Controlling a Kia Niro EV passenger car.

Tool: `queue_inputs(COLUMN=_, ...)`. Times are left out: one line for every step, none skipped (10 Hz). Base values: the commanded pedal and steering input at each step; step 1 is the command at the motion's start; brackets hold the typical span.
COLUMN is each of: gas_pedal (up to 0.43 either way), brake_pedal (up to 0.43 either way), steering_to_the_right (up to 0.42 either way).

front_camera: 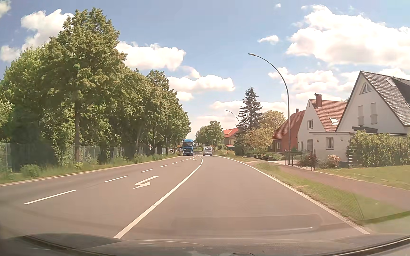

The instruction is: Follow the waypoints while adhering to traffic rules and regulations

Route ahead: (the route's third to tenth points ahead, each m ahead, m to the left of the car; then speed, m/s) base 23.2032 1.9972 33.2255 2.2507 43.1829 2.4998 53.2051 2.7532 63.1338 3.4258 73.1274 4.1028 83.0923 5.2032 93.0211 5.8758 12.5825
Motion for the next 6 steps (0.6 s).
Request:
queue_inputs(gas_pedal=0.331, brake_pedal=0.000, steering_to_the_right=0.001)
queue_inputs(gas_pedal=0.319, brake_pedal=0.000, steering_to_the_right=0.000)
queue_inputs(gas_pedal=0.299, brake_pedal=0.000, steering_to_the_right=0.000)
queue_inputs(gas_pedal=0.287, brake_pedal=0.000, steering_to_the_right=-0.004)
queue_inputs(gas_pedal=0.287, brake_pedal=0.000, steering_to_the_right=-0.011)
queue_inputs(gas_pedal=0.280, brake_pedal=0.000, steering_to_the_right=-0.013)
